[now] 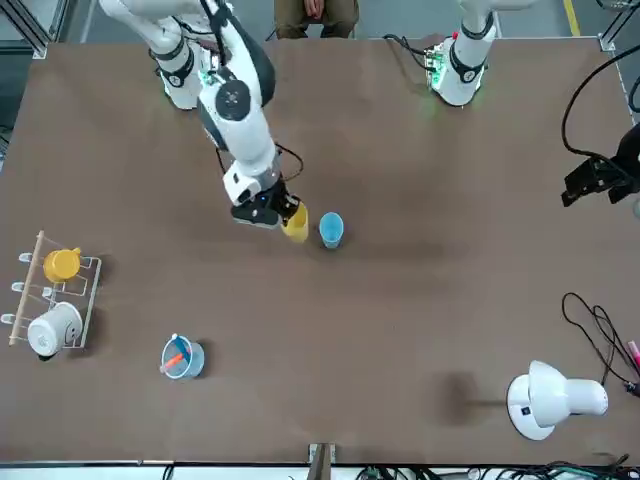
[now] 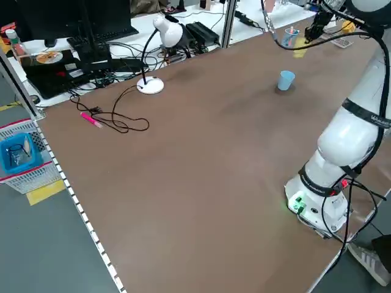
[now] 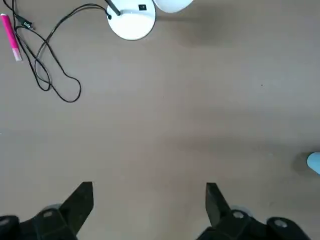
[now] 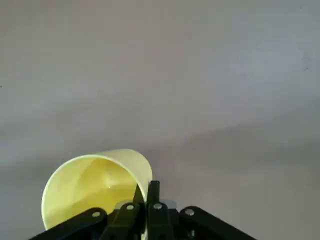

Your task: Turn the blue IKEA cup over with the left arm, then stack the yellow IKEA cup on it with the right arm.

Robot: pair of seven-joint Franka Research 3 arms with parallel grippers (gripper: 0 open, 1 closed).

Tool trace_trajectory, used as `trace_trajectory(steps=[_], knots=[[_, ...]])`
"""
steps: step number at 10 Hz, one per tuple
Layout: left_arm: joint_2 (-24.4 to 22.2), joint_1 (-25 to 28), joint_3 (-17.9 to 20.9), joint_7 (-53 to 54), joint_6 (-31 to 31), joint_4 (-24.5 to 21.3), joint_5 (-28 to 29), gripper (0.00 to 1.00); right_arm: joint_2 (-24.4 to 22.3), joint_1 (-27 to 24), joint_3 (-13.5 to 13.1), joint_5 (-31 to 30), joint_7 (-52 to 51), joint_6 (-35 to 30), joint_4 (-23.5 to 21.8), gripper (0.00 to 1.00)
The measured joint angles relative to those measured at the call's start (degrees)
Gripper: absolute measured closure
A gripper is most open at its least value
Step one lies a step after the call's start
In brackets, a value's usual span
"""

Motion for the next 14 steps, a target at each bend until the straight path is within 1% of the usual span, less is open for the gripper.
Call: trace_trajectory(steps=[2, 4, 6, 8, 11, 14], knots=[[0.0, -0.04, -0.04, 0.0, 0.0, 0.03, 0.0, 0.01, 2.89, 2.41, 0.19, -1.16, 4.6, 0.0, 1.97, 0.96], [0.0, -0.03, -0.03, 0.0, 0.0, 0.03, 0.0, 0.01, 4.02, 3.5, 0.91, -2.16, 7.85, -0.01, 2.32, 0.96], [0.0, 0.05, 0.12, 0.0, 0.0, 0.11, 0.0, 0.01, 5.51, 4.24, 1.41, -5.89, 12.86, -0.02, 2.39, 0.96], [0.0, 0.06, 0.12, 0.0, 0.0, 0.29, 0.0, 0.01, 6.77, 4.32, 1.66, -6.62, 14.07, -0.01, 3.09, 0.96], [0.0, 0.11, 0.16, -0.02, -0.01, 0.29, 0.0, 0.01, 7.1, 4.31, 1.67, -6.62, 14.68, -2.08, 6.72, 0.96], [0.04, 0.16, 0.21, -0.07, -0.08, 0.29, 0.0, 0.01, 8.91, 4.8, 1.85, -6.76, 15.77, -2.36, 7.09, 0.96]])
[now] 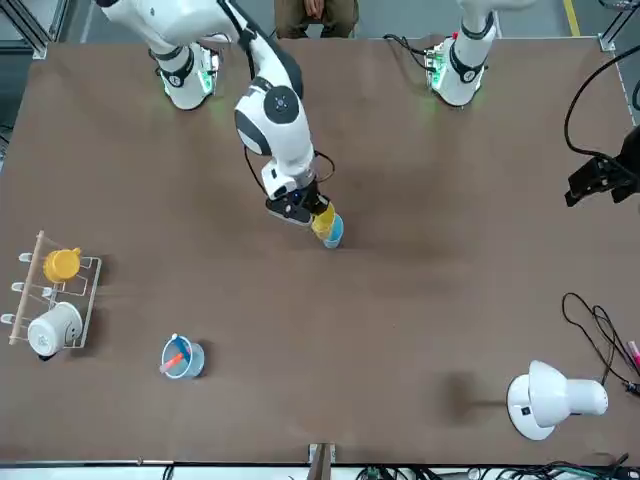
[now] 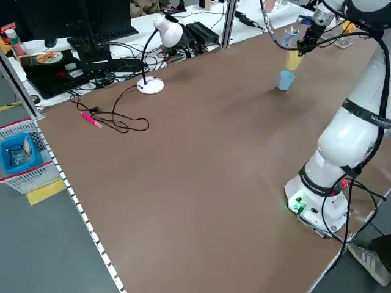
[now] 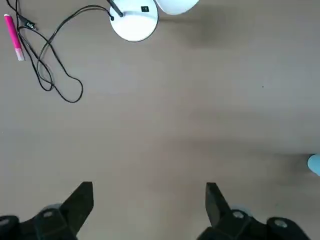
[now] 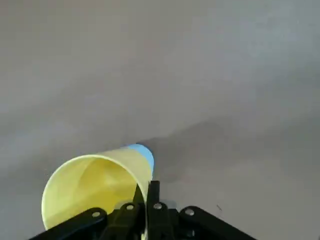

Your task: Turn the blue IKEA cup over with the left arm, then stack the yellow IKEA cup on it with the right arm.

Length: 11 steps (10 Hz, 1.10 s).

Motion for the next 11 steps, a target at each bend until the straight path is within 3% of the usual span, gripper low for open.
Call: trace_trajectory(steps=[11], knots=[[0.7, 0.12, 0.01, -0.01, -1.78, 0.0, 0.0, 0.01, 2.99, 2.88, 0.21, -1.13, 3.85, -0.02, 2.14, 0.96]])
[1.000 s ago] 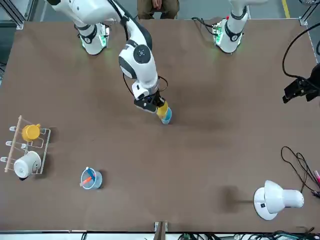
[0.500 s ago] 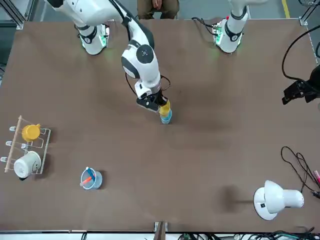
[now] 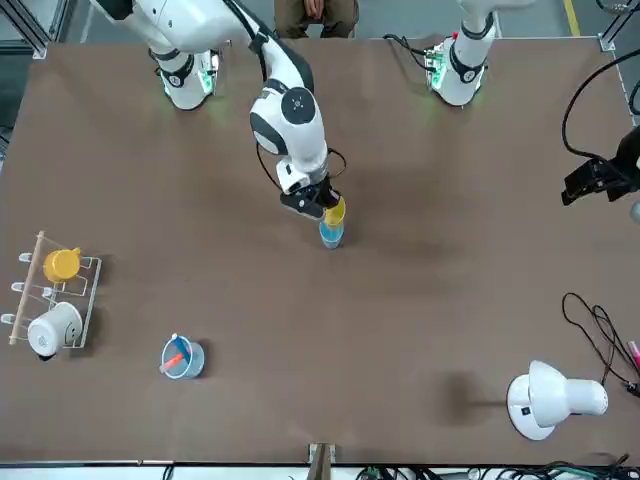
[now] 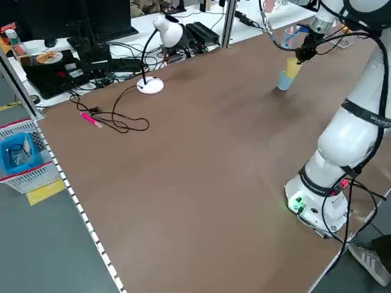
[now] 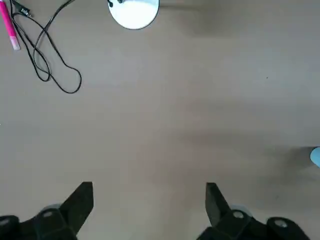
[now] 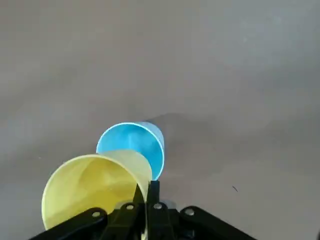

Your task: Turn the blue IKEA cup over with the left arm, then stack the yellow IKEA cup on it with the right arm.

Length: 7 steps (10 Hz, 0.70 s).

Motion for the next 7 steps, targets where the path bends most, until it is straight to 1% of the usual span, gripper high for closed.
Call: trace_trajectory(steps=[4, 5, 6, 7], knots=[[0.0, 0.0, 0.0, 0.0, 0.0, 0.01, 0.0, 0.01, 1.22, -0.02, -0.1, -1.31, 0.77, -0.01, 0.2, 0.96], [0.0, 0.0, 0.0, 0.0, 0.0, 0.01, 0.0, 0.01, 1.36, -0.06, -0.14, -1.32, 0.83, -0.01, 0.29, 0.95], [0.0, 0.0, 0.0, 0.0, 0.0, 0.01, 0.0, 0.01, 1.36, -0.14, -0.16, -1.32, 0.88, -0.01, 0.39, 0.84], [0.0, 0.0, 0.01, 0.0, 0.0, 0.02, 0.0, 0.01, 1.36, -0.2, -0.2, -1.32, 1.07, -0.01, 0.53, 0.67]])
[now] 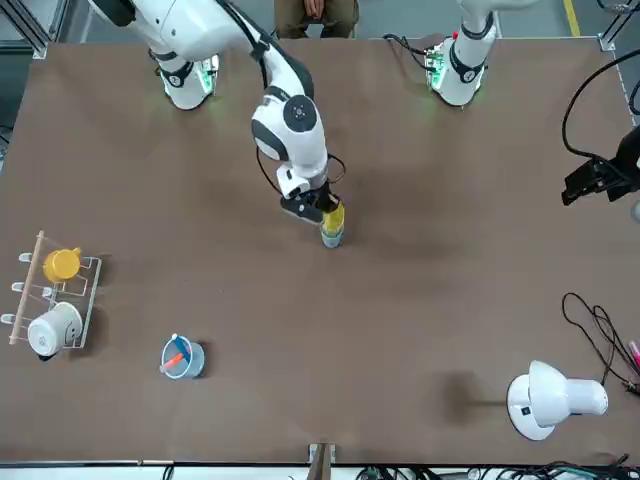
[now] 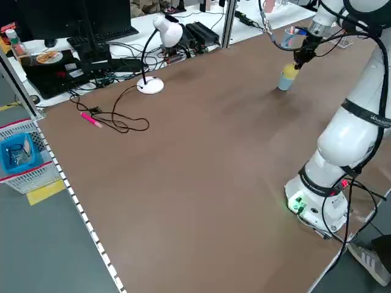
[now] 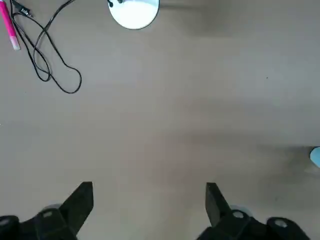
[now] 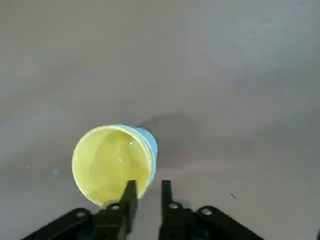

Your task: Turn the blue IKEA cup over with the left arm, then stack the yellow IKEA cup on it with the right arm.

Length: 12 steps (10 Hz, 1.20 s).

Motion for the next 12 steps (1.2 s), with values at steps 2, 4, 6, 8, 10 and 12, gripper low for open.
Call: trace_trajectory(steps=[2, 4, 6, 8, 10, 12], knots=[[0.0, 0.1, 0.03, 0.0, 0.0, 0.01, 0.0, 0.01, 0.0, -0.01, -0.05, 0.0, 1.2, 0.0, 0.17, 0.37], [0.0, 0.54, 0.05, 0.0, 0.0, 0.03, 0.0, 0.01, 0.0, -0.26, -0.13, 0.0, 2.11, 0.0, 0.38, 0.08], [0.0, 0.68, 0.08, 0.01, 0.0, 0.06, 0.0, 0.01, -0.25, -1.79, -0.12, 0.0, 2.12, -0.01, 1.41, 0.0], [0.0, 0.59, 0.05, 0.01, 0.0, 0.07, 0.0, 0.01, -2.16, -6.16, 1.14, 0.0, -2.63, -2.48, 2.22, 0.0], [0.0, 0.41, -0.16, 0.0, 0.0, 0.08, 0.0, 0.01, -5.32, -11.81, 2.13, 0.94, -14.27, -6.66, 1.95, 0.0], [0.0, 0.13, -0.51, -0.05, 0.0, 0.09, -0.01, 0.01, -7.96, -17.06, 1.73, 3.72, -28.6, -10.84, 1.29, 0.0]])
